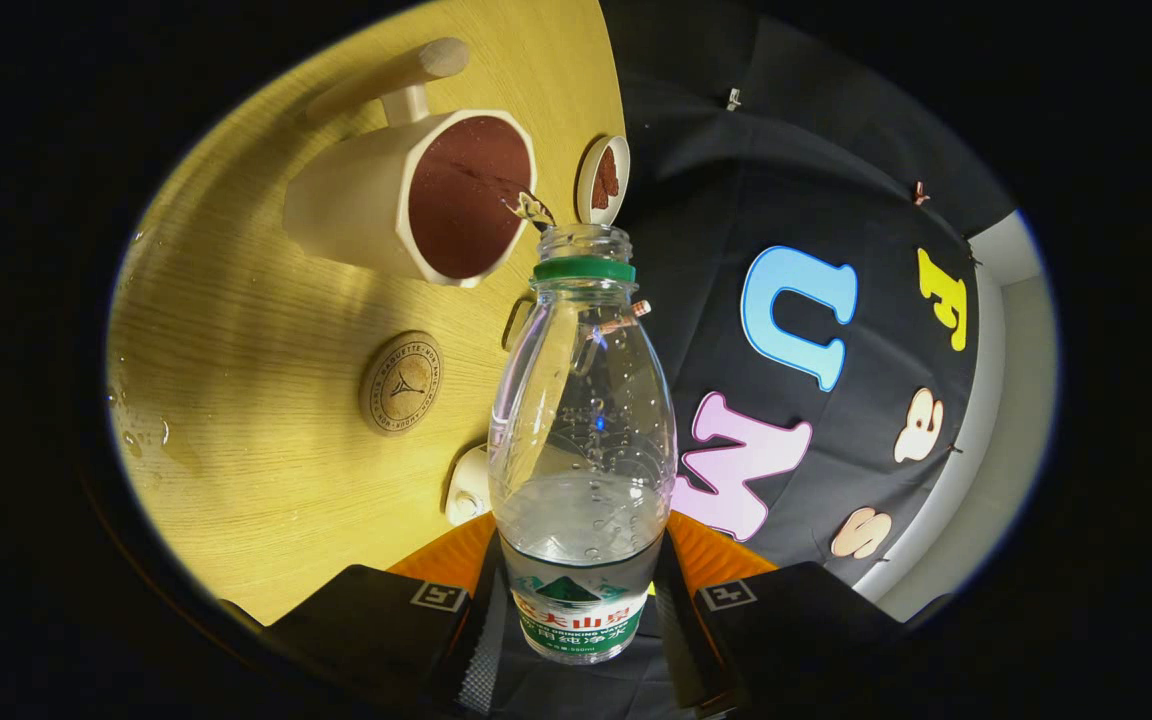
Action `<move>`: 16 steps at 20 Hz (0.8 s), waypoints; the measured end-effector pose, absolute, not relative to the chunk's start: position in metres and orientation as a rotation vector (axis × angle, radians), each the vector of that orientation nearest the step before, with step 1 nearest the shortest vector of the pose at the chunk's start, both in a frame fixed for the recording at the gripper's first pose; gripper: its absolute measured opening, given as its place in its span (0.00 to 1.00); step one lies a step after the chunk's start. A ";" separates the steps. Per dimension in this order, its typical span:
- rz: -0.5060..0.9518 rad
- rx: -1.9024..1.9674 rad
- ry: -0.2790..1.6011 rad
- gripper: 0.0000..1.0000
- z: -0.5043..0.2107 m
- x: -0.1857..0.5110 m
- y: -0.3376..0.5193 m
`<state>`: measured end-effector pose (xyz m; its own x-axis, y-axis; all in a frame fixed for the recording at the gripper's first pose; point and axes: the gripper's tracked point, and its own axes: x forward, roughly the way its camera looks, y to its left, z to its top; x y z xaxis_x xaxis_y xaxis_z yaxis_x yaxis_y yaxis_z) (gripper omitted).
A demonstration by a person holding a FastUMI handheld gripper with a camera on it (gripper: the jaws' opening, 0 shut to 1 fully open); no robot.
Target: Take the bottle from table, then pour the juice into the cup, finally place the bottle on the coaster
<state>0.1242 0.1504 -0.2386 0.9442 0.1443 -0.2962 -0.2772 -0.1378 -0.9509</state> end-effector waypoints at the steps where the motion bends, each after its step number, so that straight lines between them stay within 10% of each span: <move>1: 0.366 -1.673 0.102 0.69 -0.238 0.124 0.151; 16: 0.362 -1.743 0.076 0.69 -0.226 0.130 0.154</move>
<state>0.1299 0.1537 -0.2259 0.9479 0.1483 -0.2818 -0.2488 -0.2075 -0.9461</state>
